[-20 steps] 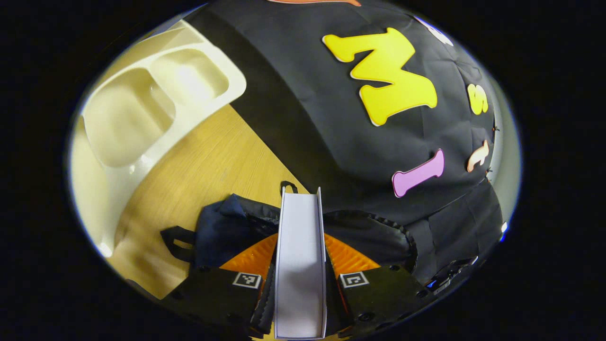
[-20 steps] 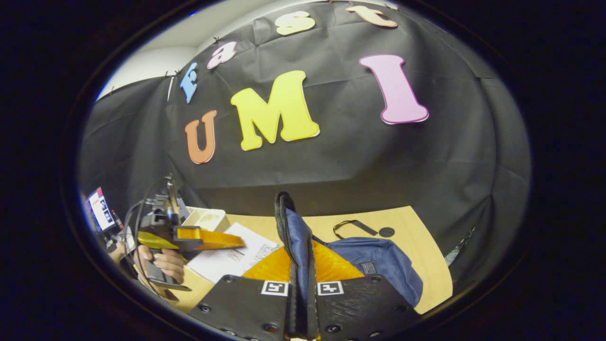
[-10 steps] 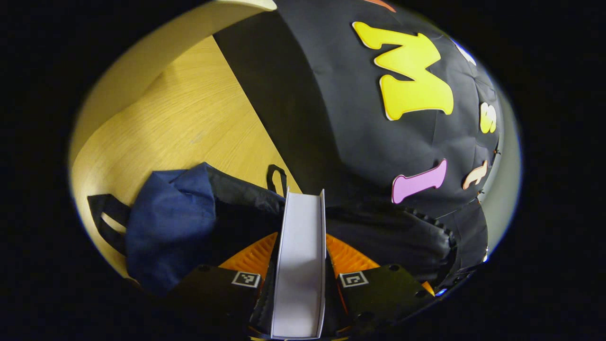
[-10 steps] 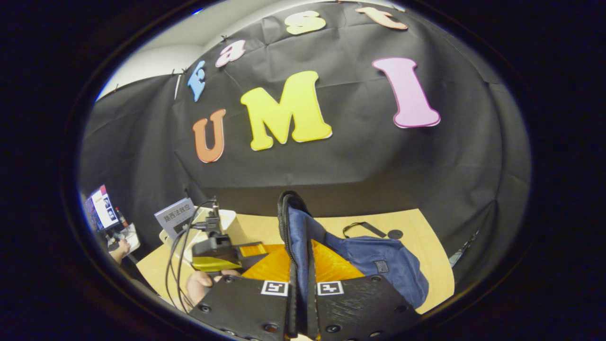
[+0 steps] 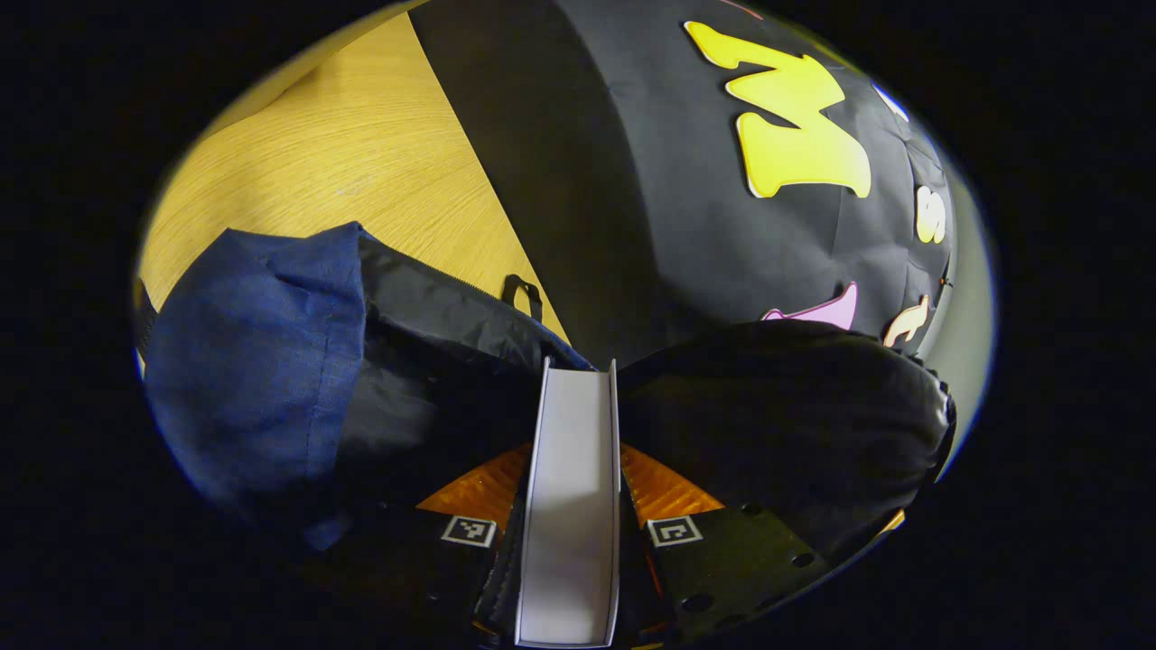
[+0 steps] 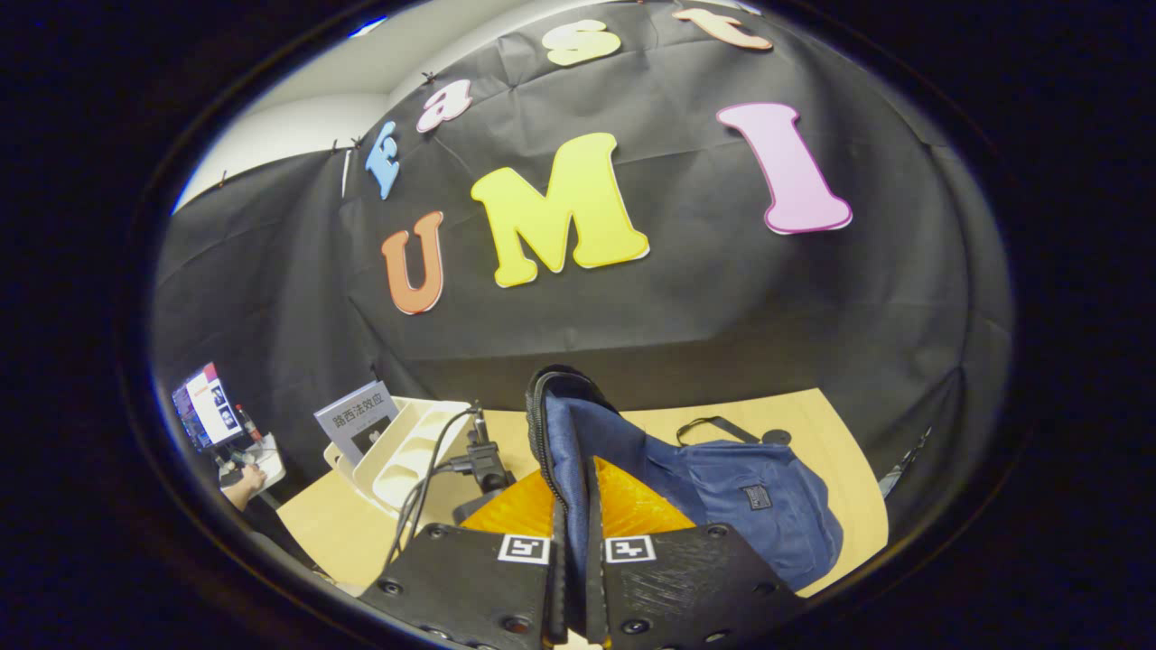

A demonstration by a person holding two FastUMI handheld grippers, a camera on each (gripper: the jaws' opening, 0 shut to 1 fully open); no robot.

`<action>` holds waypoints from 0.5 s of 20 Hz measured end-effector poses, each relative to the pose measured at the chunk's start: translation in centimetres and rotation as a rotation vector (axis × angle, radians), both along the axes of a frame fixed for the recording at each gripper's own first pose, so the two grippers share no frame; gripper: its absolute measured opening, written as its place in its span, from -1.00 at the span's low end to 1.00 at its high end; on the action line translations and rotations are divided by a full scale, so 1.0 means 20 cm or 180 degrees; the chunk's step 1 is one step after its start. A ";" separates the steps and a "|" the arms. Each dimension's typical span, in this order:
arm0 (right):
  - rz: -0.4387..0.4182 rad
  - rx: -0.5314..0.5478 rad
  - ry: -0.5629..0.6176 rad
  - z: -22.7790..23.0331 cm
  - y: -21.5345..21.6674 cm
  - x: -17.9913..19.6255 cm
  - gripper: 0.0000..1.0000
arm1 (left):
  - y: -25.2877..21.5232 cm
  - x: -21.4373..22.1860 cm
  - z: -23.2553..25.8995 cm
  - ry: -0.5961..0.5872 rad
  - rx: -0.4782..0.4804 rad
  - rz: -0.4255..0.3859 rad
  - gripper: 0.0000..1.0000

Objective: Open the schoolbag, grab two books from the bookshelf and put them into the schoolbag.

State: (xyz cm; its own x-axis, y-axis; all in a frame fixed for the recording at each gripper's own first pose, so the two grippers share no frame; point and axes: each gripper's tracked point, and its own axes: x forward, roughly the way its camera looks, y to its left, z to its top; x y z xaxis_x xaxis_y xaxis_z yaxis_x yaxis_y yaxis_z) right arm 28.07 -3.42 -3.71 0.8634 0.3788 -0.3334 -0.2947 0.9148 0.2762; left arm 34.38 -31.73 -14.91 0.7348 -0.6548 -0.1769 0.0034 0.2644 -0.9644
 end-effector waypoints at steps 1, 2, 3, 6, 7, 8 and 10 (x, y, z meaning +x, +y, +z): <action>0.0001 0.0014 0.0022 -0.01 0.00 0.00 -0.85 | 0.00 0.00 -0.03 -0.0035 0.0037 0.0002 -0.17; -0.0003 0.0012 0.0047 -0.03 0.00 0.00 -0.84 | 0.00 0.00 -0.06 -0.0050 0.0054 0.0010 -0.07; -0.0021 0.0001 0.0059 -0.05 -0.01 0.00 -0.84 | 0.01 0.00 -0.08 -0.0033 0.0074 -0.0011 -0.16; -0.0163 -0.0046 0.0039 -0.06 -0.07 0.01 -0.84 | 0.04 -0.04 -0.25 0.0091 0.0654 -0.0183 0.26; -0.0203 -0.0031 0.0040 -0.06 -0.09 0.01 -0.84 | 0.04 -0.08 -0.24 0.0051 0.0736 -0.0271 0.37; -0.0227 -0.0002 0.0043 -0.07 -0.10 0.01 -0.84 | 0.05 -0.11 -0.25 0.0053 0.0906 -0.0316 0.47; -0.0261 0.0065 0.0053 -0.08 -0.12 0.00 -0.84 | 0.09 -0.15 -0.26 -0.0020 0.1367 -0.0443 0.60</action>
State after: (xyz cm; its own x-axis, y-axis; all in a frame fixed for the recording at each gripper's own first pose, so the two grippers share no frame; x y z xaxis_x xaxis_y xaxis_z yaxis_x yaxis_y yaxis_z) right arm 27.98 -5.80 -5.26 0.8862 0.3139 -0.3408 -0.2142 0.9298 0.2994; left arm 31.38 -29.99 -20.10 0.6470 -0.6156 -0.4500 0.0728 0.6373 -0.7672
